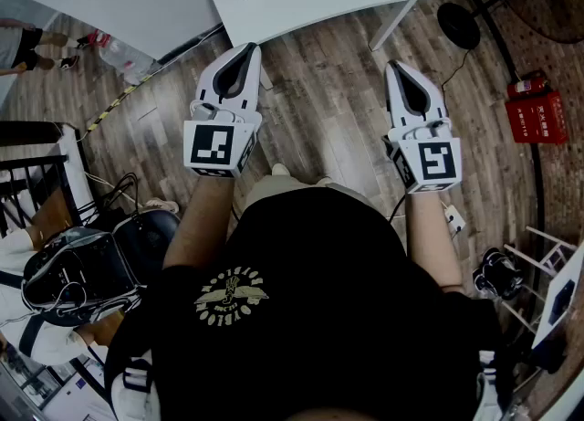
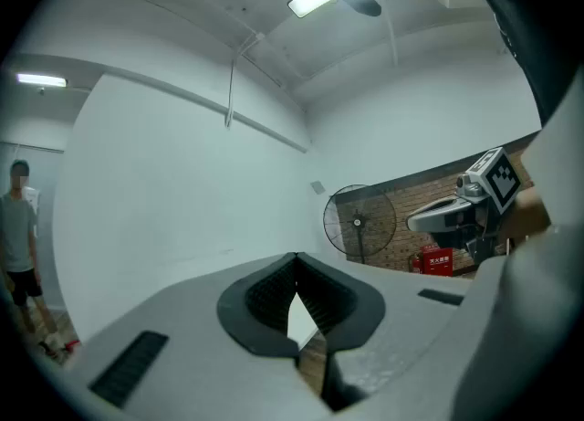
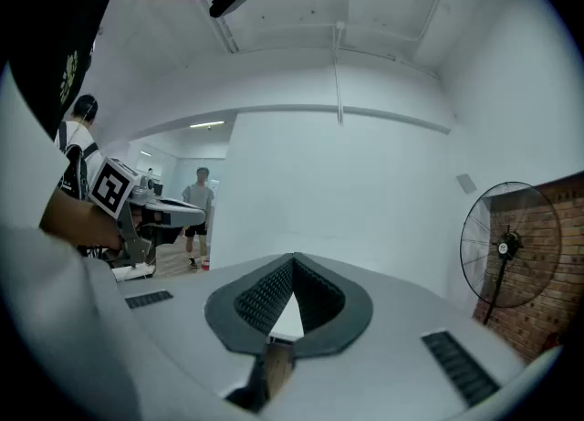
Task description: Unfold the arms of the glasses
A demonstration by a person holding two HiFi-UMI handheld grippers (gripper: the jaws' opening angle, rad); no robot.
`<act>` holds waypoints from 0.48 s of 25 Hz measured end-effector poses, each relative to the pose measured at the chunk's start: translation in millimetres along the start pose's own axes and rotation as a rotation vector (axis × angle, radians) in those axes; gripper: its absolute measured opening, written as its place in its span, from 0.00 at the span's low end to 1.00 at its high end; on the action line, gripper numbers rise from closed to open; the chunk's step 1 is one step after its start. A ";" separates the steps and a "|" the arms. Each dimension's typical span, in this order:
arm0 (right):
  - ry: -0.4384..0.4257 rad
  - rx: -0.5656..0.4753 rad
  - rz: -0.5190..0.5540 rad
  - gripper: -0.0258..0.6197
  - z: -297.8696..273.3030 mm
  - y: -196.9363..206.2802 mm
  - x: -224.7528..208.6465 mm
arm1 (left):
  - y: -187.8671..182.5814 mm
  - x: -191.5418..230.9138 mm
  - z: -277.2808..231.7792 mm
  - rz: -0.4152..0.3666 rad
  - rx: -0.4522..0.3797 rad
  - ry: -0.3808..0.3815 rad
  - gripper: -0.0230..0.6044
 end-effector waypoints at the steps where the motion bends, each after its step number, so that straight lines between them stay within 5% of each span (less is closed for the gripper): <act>1: -0.004 0.007 0.006 0.04 2.8 1.3 -3.5 | -0.6 -3.8 1.3 0.000 0.003 -0.009 0.04; 12: -0.039 0.026 -0.049 0.04 13.8 16.3 -11.9 | 8.3 -22.0 21.3 -0.001 0.041 -0.077 0.04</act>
Point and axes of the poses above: the fingertips, and each gripper's own axes: z backward along the fingers, x to its left, y out of its underside, the point moved 2 cm from there along z, backward along the fingers, and after that the axes turned 15 degrees about y, right-handed, at the moved point
